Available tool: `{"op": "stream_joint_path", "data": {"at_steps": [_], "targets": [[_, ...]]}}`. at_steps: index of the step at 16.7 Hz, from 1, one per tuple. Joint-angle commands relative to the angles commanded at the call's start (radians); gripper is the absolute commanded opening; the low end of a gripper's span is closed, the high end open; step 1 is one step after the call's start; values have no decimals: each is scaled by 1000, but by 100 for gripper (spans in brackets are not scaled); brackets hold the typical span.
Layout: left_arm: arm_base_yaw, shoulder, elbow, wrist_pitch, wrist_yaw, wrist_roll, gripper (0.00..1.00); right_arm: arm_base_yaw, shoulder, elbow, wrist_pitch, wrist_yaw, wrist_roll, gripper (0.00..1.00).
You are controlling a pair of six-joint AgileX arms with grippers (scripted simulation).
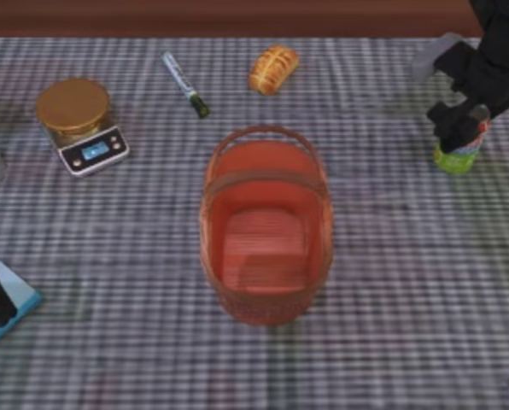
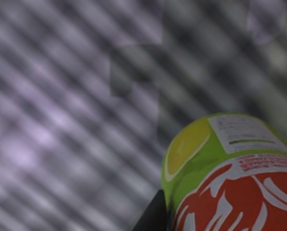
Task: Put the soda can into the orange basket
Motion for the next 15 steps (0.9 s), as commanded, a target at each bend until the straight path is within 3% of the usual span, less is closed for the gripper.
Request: {"op": "stream_joint_path", "data": {"at_steps": [10, 12, 15], "targets": [[0, 0, 0, 0, 0, 0, 100, -4, -1, 0, 0, 0, 1, 0], [0, 0, 0, 0, 0, 0, 100, 2, -9, -14, 30, -19, 10, 0], [0, 0, 0, 0, 0, 0, 100, 21, -40, -74, 157, -91, 50, 0]]}}
